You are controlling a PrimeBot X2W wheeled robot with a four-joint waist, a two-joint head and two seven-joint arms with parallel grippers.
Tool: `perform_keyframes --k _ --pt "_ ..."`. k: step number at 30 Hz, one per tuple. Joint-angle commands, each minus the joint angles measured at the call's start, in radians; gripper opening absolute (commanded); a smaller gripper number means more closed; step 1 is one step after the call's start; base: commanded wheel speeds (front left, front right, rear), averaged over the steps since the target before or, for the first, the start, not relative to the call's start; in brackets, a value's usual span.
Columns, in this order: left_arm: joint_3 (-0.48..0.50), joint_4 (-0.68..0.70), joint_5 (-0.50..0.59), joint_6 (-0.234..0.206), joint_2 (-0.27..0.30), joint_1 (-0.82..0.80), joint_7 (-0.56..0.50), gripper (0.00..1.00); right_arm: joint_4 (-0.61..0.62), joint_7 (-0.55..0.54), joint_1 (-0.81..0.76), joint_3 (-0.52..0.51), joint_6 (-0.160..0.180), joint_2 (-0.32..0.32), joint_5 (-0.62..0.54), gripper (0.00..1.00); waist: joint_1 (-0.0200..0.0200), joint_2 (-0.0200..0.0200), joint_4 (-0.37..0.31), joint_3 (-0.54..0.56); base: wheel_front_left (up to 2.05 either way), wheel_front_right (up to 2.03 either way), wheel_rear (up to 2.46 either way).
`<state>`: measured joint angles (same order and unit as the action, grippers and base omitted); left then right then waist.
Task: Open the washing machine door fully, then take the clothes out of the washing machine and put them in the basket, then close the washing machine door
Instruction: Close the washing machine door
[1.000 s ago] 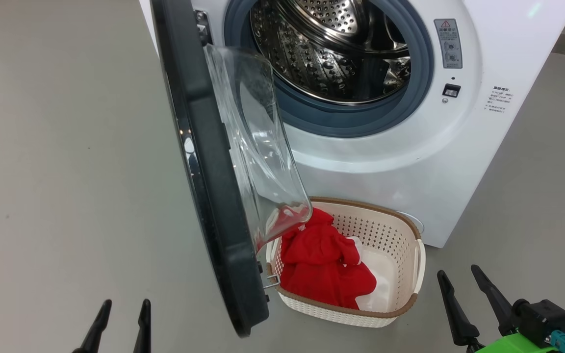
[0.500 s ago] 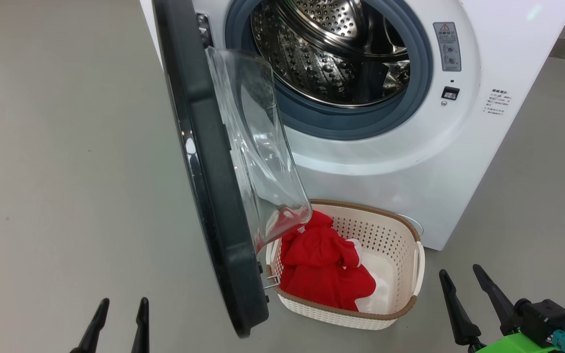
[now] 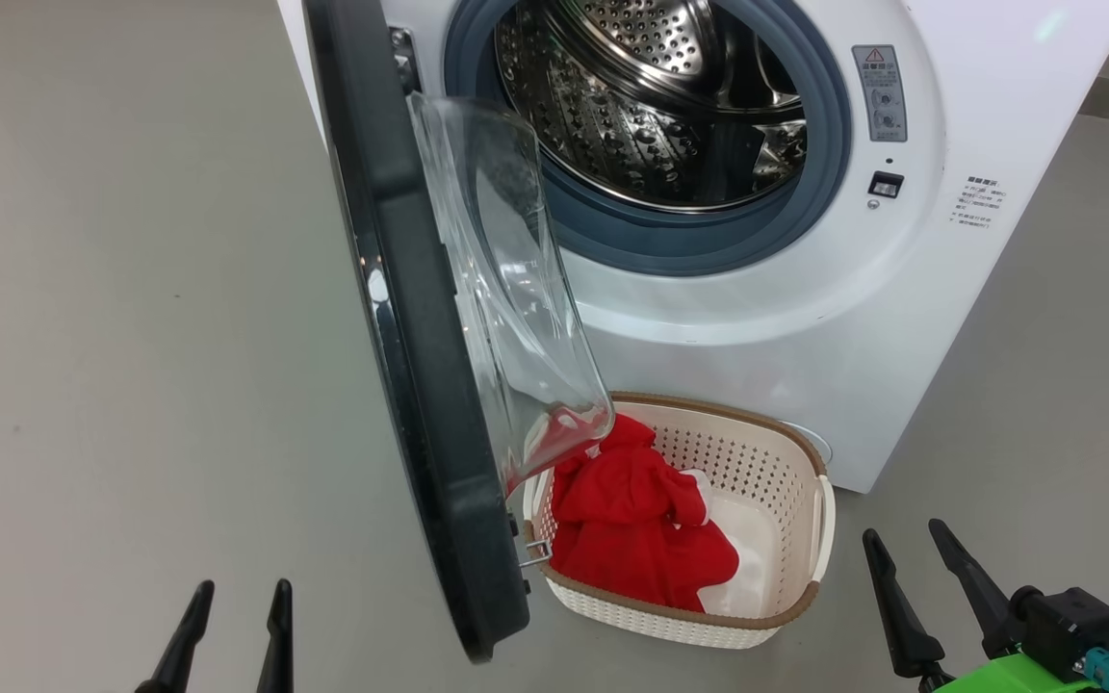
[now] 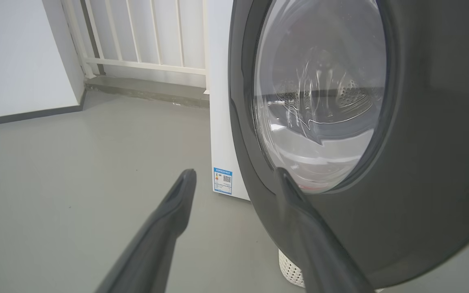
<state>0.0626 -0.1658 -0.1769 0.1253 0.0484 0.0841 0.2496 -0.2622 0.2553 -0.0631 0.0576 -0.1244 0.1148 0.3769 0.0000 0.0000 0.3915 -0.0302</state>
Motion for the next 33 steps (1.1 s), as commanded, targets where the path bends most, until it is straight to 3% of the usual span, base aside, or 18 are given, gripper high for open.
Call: perform_keyframes --k 1,5,7,8,11,16,22,27,30,33 --pt "0.035 0.032 -0.001 0.005 0.006 -0.014 0.012 1.0 0.022 0.006 0.009 0.02 -0.006 0.01 -0.001 1.0 0.0 0.0 0.0 0.0 0.0 0.0 0.0" --pt "0.039 0.046 -0.035 0.005 0.005 -0.024 0.012 1.0 0.023 0.006 0.011 0.021 -0.006 0.009 -0.001 1.0 0.0 0.0 -0.001 -0.001 0.0 0.0 0.0" --pt "0.041 0.053 -0.071 0.005 0.005 -0.03 0.012 0.72 0.022 0.006 0.013 0.022 -0.006 0.008 -0.001 1.0 0.0 0.0 -0.003 -0.001 0.0 0.0 0.0" --pt "0.042 0.055 -0.097 0.005 0.005 -0.034 0.012 0.47 0.022 0.006 0.013 0.022 -0.006 0.007 -0.001 1.0 0.0 0.0 -0.004 -0.001 0.0 0.0 0.0" --pt "0.049 0.057 -0.188 0.005 0.004 -0.048 0.012 0.02 0.021 0.006 0.014 0.023 -0.006 0.005 -0.001 1.0 0.0 0.0 -0.01 -0.001 0.0 0.0 0.0" --pt "-0.002 0.043 -0.392 0.005 0.029 -0.077 0.012 0.0 0.022 0.006 0.013 0.023 -0.006 0.002 -0.001 1.0 0.0 0.0 -0.022 -0.002 0.0 0.0 0.0" --pt "-0.041 0.101 -0.802 0.005 0.076 -0.107 0.012 0.0 0.025 0.006 0.016 0.02 -0.006 -0.002 -0.001 1.0 0.0 0.0 -0.04 -0.009 0.0 0.0 0.0" --pt "-0.143 0.182 -1.092 0.005 0.177 -0.102 0.005 0.0 0.026 0.006 0.019 0.017 -0.006 -0.002 -0.001 1.0 0.0 0.0 -0.055 -0.018 0.0 0.0 0.0" --pt "-0.207 0.231 -1.215 0.005 0.238 -0.096 -0.025 0.0 0.027 0.006 0.022 0.014 -0.006 0.0 0.0 1.0 0.0 0.0 -0.061 -0.023 0.0 0.0 0.0" --pt "-0.242 0.258 -1.267 0.005 0.274 -0.092 -0.052 0.0 0.027 0.006 0.024 0.013 -0.006 0.0 -0.001 1.0 0.0 0.0 -0.064 -0.027 0.0 0.0 0.0"
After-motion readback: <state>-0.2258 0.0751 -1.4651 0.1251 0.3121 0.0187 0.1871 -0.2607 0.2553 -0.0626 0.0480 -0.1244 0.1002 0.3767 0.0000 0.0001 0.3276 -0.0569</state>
